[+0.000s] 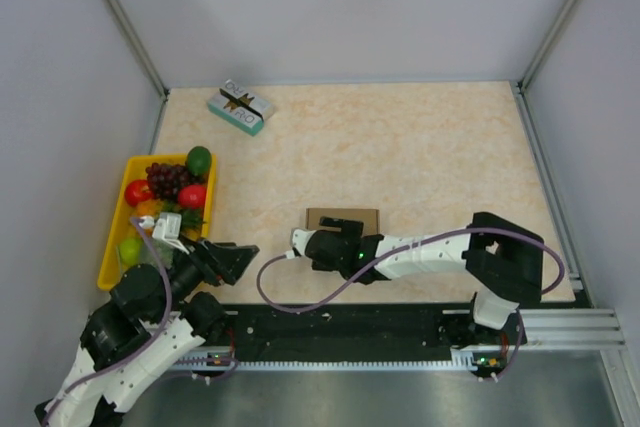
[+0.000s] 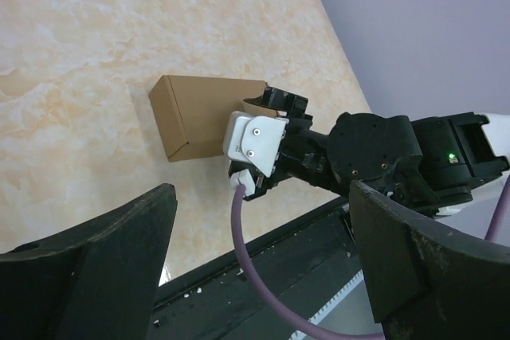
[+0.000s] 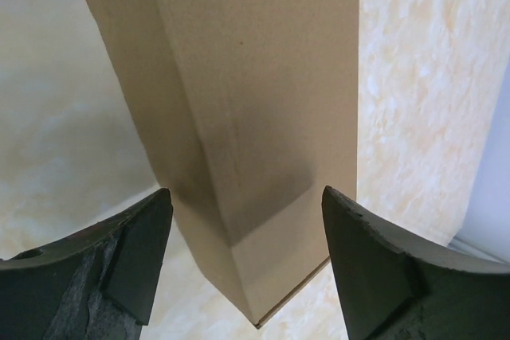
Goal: Fold the paper box
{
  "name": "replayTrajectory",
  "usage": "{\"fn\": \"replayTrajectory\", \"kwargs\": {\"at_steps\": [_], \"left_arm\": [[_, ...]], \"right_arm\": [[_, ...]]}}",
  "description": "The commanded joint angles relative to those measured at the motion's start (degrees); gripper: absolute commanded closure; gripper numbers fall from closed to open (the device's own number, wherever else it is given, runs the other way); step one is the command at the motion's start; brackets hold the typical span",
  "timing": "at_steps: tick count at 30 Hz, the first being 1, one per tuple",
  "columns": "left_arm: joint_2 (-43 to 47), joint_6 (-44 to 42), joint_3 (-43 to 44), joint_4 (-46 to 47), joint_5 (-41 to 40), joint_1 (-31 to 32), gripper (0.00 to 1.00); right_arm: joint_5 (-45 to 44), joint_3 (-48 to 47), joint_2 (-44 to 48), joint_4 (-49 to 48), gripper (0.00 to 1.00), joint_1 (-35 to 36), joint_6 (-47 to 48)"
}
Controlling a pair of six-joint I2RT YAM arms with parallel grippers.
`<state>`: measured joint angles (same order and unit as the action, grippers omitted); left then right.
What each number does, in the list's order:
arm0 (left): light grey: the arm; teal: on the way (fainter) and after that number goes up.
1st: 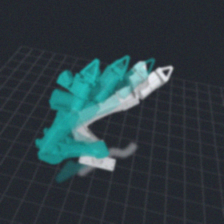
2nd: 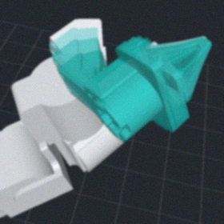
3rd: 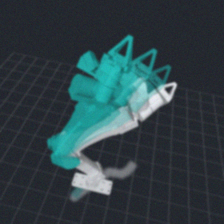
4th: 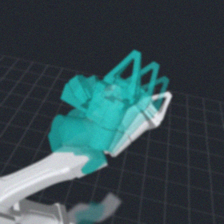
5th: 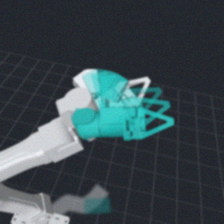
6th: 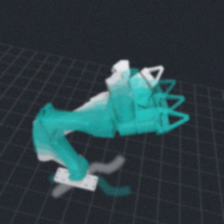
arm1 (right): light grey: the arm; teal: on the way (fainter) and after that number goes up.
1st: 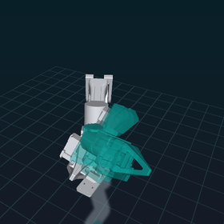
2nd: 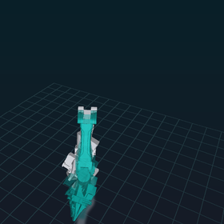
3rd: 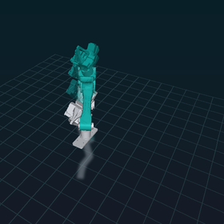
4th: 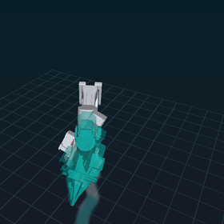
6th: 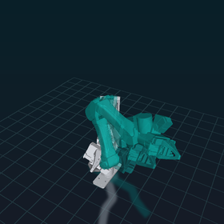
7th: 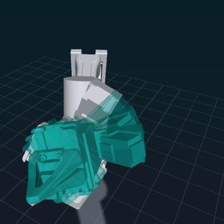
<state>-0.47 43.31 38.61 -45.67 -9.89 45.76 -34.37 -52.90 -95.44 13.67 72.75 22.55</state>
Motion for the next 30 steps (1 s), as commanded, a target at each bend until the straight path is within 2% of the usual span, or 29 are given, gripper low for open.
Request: {"fn": "replayTrajectory", "kwargs": {"at_steps": [1, 8, 10, 14, 21, 30], "left_arm": [[2.76, -1.82, 3.22, -2.14, 1.36, 0.03, 0.07], [1.09, -4.90, 7.35, -4.16, 1.01, 0.03, 0.07], [0.47, -5.34, 8.06, -3.81, 2.24, 0.03, 0.07], [-2.51, -6.13, 8.32, -2.06, 4.70, 0.03, 0.07], [-7.17, -7.45, 8.50, 1.55, 9.53, 0.03, 0.07], [-12.88, -10.09, 8.94, 3.75, 15.68, 0.03, 0.07]], "right_arm": [[-2.81, -2.99, -3.43, -4.27, 0.25, 0.81, 3.64], [-6.77, -6.94, -8.71, -3.48, 0.30, -1.82, 2.42], [-7.02, -9.22, -9.50, -1.99, 0.34, -5.24, -0.30], [-6.85, -15.29, -13.71, 6.87, 0.36, -11.30, -4.52], [-7.82, -30.21, -24.43, 20.41, 0.39, -25.62, -15.50], [-8.17, -44.56, -32.08, 25.44, 0.38, -42.68, -16.40]]}}
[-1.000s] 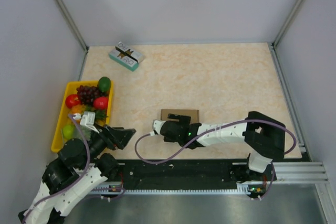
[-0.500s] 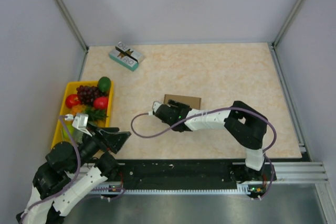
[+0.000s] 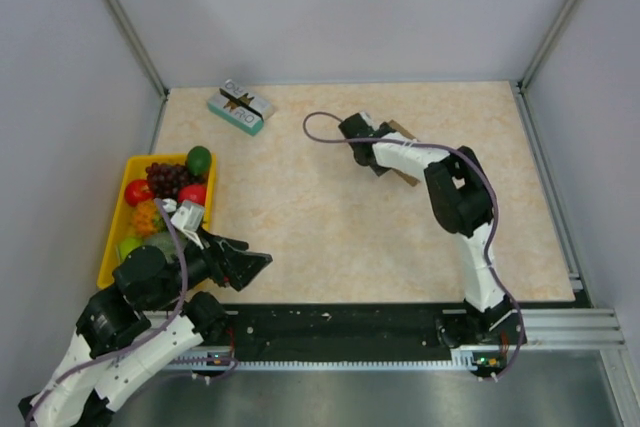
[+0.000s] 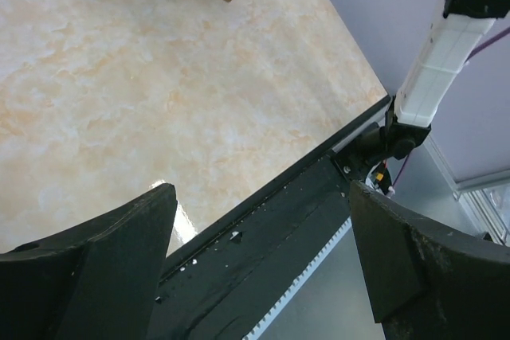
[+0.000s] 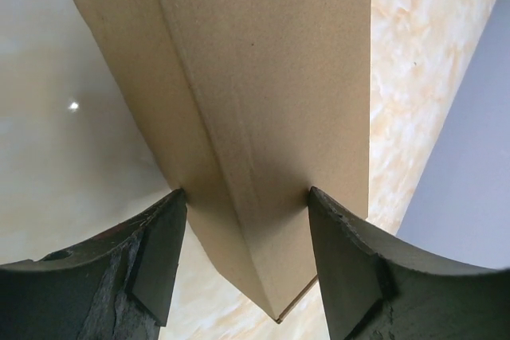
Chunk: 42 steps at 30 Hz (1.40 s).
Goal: Fold the paper box
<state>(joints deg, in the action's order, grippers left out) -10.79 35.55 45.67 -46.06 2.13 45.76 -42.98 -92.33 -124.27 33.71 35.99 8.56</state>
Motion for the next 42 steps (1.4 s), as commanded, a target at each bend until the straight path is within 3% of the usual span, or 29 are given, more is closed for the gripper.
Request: {"fn": "replayTrajectory", "kwargs": {"at_steps": [1, 9, 16, 42], "left_arm": [[-3.01, -2.50, 1.97, 4.23, 4.02, 0.03, 0.07], [-7.05, -3.03, 1.18, 6.16, 6.13, 0.03, 0.07], [-11.09, -2.77, 1.53, 8.44, 7.45, 0.03, 0.07], [-16.55, -1.54, 5.57, 7.39, 7.62, -0.05, 0.09]], "right_arm": [[0.44, -6.09, -3.78, 5.83, 0.38, -7.32, -2.06], [2.11, -13.92, -7.56, 8.56, 0.38, -22.34, -2.23], [1.76, -18.49, -10.28, 9.09, 0.37, -29.21, -1.61], [0.01, -39.32, -23.56, 19.63, 0.34, -35.81, -12.15]]}}
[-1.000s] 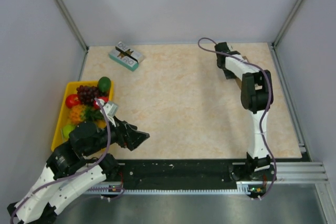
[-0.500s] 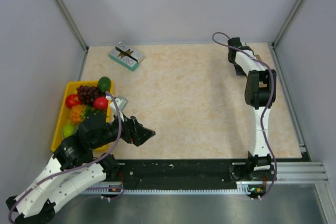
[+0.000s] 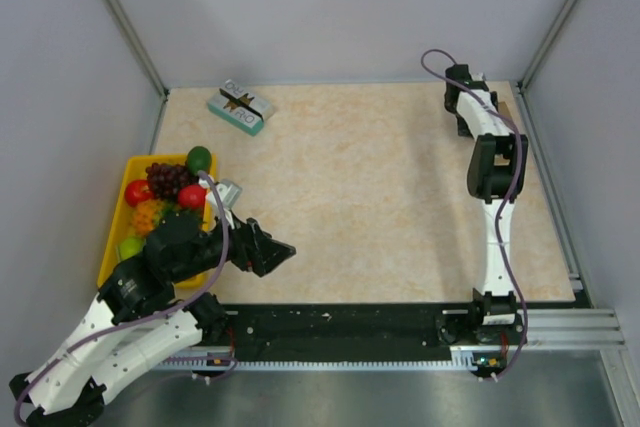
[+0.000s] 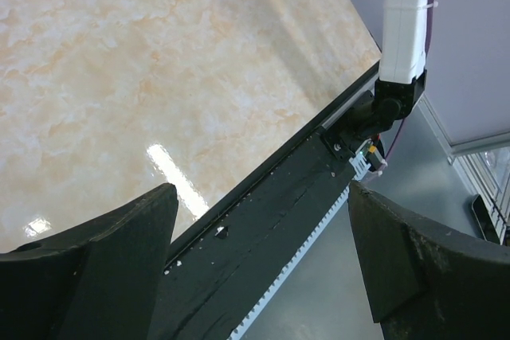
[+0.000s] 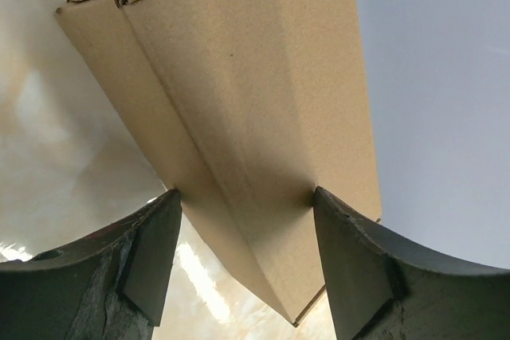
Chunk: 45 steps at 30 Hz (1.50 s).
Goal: Fold the paper box
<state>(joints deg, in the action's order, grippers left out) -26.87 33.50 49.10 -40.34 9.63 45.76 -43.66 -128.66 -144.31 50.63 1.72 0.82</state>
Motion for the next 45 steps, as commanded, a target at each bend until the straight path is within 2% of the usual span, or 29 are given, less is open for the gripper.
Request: {"fn": "replayTrajectory", "kwargs": {"at_steps": [1, 4, 12, 17, 23, 27, 30, 31, 34, 36, 38, 41, 42, 43, 44, 45], "left_arm": [[-0.81, 0.52, 2.23, 1.58, 0.21, 0.03, 0.09], [-1.16, 0.52, 2.58, 1.58, 0.30, 0.03, 0.09], [-1.25, 0.78, 2.49, 1.67, 0.30, 0.03, 0.09], [-0.64, 0.87, 2.67, 0.96, -0.57, 0.03, 0.09], [2.26, 2.36, 1.18, 0.70, -1.54, -0.05, 0.09], [4.19, 3.33, 0.73, 0.09, -2.42, -0.05, 0.09], [4.98, 3.94, 0.38, -0.18, -3.47, -0.05, 0.09], [5.16, 4.12, 0.29, -0.35, -3.82, 0.03, 0.09], [6.83, 5.61, -0.23, 0.17, -4.18, 0.03, 0.09], [9.36, 6.66, -0.93, 1.04, -5.31, 0.03, 0.08], [11.39, 7.46, -1.46, 1.31, -6.54, 0.03, 0.08], [14.12, 7.90, -2.08, -0.17, -8.13, 0.03, 0.08], [14.91, 7.99, -2.17, -0.62, -8.48, 0.03, 0.07], [15.18, 8.08, -2.43, -1.23, -8.66, 0.03, 0.07], [15.44, 8.08, -2.61, -1.32, -8.57, -0.05, 0.07], [15.71, 7.99, -2.78, -1.41, -8.49, 0.03, 0.07]], "right_arm": [[-0.02, -3.52, -3.61, 3.07, 0.34, -1.45, -5.12], [1.37, -4.83, -4.13, 4.29, 0.35, -3.29, -8.02], [1.38, -6.86, -6.07, 5.18, 0.33, -3.38, -8.73], [0.77, -8.80, -5.28, 5.36, 0.23, -3.30, -7.24], [-1.51, -11.96, 0.25, 5.27, 0.16, -2.07, -1.45], [-2.05, -10.39, 7.27, 5.79, 0.14, 1.79, -1.17], [-0.21, -4.95, 16.31, 6.58, 0.13, 5.22, -4.85], [0.85, -0.41, 21.48, 6.85, 0.13, 7.23, -7.99], [6.91, 10.66, 29.24, 6.24, 0.13, 11.19, -12.50], [10.15, 15.43, 35.57, 4.84, 0.13, 15.93, -14.96], [11.92, 24.39, 40.66, 0.29, 0.13, 20.67, -16.11], [18.15, 39.76, 53.57, -5.78, 0.11, 23.50, -17.95], [24.00, 43.81, 61.79, -9.72, 0.11, 23.68, -18.74], [25.80, 51.68, 65.70, -11.76, 0.11, 23.68, -20.40], [28.08, 55.50, 70.43, -13.61, 0.11, 23.68, -20.33], [31.67, 61.89, 78.23, -16.33, 0.11, 23.77, -19.98]]}}
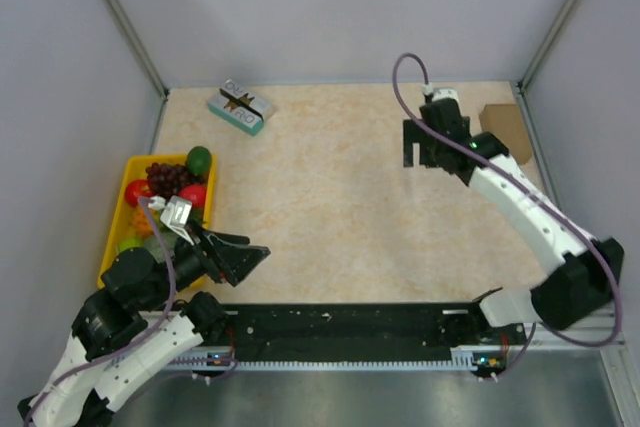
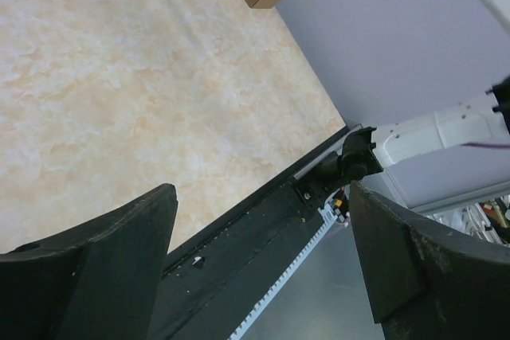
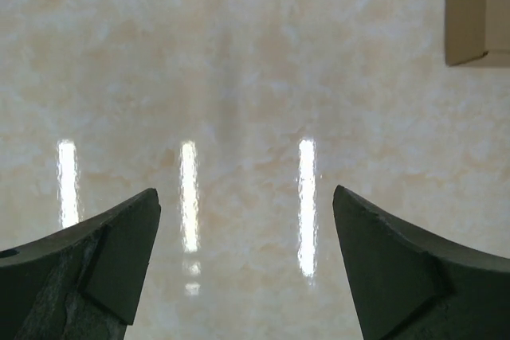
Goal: Fold the paper box
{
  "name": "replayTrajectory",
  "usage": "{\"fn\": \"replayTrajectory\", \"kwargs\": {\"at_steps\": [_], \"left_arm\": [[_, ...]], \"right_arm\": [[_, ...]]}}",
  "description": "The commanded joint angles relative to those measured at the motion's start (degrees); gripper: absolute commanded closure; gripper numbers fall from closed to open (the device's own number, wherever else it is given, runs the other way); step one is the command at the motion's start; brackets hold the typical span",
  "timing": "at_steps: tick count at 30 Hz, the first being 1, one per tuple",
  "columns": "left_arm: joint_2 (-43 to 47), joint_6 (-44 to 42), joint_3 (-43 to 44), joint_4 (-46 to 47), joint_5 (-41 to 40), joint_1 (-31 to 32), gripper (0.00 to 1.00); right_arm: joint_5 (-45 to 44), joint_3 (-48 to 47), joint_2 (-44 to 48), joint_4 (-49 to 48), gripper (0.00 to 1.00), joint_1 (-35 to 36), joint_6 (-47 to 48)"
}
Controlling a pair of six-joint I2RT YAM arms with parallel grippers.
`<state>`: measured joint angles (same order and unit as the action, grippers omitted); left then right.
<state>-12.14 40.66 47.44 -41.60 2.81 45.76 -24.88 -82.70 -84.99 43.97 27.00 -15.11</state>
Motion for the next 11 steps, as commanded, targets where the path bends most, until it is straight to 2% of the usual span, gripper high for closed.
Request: {"fn": "replayTrajectory", "kwargs": {"at_steps": [1, 3, 4, 7, 11], "left_arm": [[0.98, 0.82, -1.21, -0.14, -1.58, 0.03, 0.07], [0.63, 0.56, -1.56, -0.14, -1.14, 0.12, 0.07], [0.54, 0.56, -1.65, -0.14, -1.14, 0.03, 0.07], [0.45, 0.38, -2.09, 0.47, -1.05, 0.12, 0.07], [0.89, -0.23, -2.00, 1.96, -1.23, 0.12, 0.07]], "right_arm": [[13.54, 18.51, 23.42, -10.38, 0.11, -1.43, -4.57], [14.07, 23.60, 30.55, -9.61, 0.10, -1.43, -4.84], [14.16, 24.59, 37.63, -8.99, 0.09, -1.43, -4.84], [13.72, 26.27, 48.82, -5.92, 0.01, -1.43, -4.49], [13.28, 27.07, 59.65, -4.24, 0.01, -1.43, -5.19]]}}
